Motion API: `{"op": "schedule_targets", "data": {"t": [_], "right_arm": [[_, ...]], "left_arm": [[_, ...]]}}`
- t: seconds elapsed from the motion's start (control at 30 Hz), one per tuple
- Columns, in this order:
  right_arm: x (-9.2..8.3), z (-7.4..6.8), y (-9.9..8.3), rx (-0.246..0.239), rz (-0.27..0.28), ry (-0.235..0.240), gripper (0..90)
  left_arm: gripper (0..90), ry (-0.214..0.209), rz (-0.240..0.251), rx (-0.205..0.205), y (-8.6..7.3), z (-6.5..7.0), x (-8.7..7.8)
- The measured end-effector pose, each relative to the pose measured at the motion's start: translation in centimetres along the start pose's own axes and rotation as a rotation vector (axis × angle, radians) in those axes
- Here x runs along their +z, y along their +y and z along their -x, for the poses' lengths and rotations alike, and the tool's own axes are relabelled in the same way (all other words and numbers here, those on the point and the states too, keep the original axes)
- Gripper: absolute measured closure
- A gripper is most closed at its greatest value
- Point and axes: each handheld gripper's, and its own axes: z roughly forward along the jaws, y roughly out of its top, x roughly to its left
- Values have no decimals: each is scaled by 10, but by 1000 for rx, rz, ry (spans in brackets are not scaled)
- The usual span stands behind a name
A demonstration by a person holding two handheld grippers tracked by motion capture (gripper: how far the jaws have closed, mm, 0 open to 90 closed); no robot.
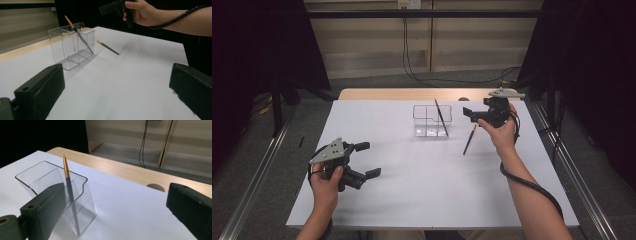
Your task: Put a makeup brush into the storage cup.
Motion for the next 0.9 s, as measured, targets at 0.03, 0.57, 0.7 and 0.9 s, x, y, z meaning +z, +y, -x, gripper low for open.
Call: {"op": "schedule_targets", "data": {"t": [0.03,0.57,0.7,0.9], "right_arm": [[1,0,0,3,-17,1,22],[17,-1,3,25,-239,-29,12],[20,0,2,39,-293,-36,13],[25,0,3,48,-383,-50,15]], "left_arm": [[0,2,0,1,0,0,0],[0,-4,-4,3,0,-1,1],[0,-6,-5,3,0,-1,2],[1,-10,-5,3,0,-1,2]]}}
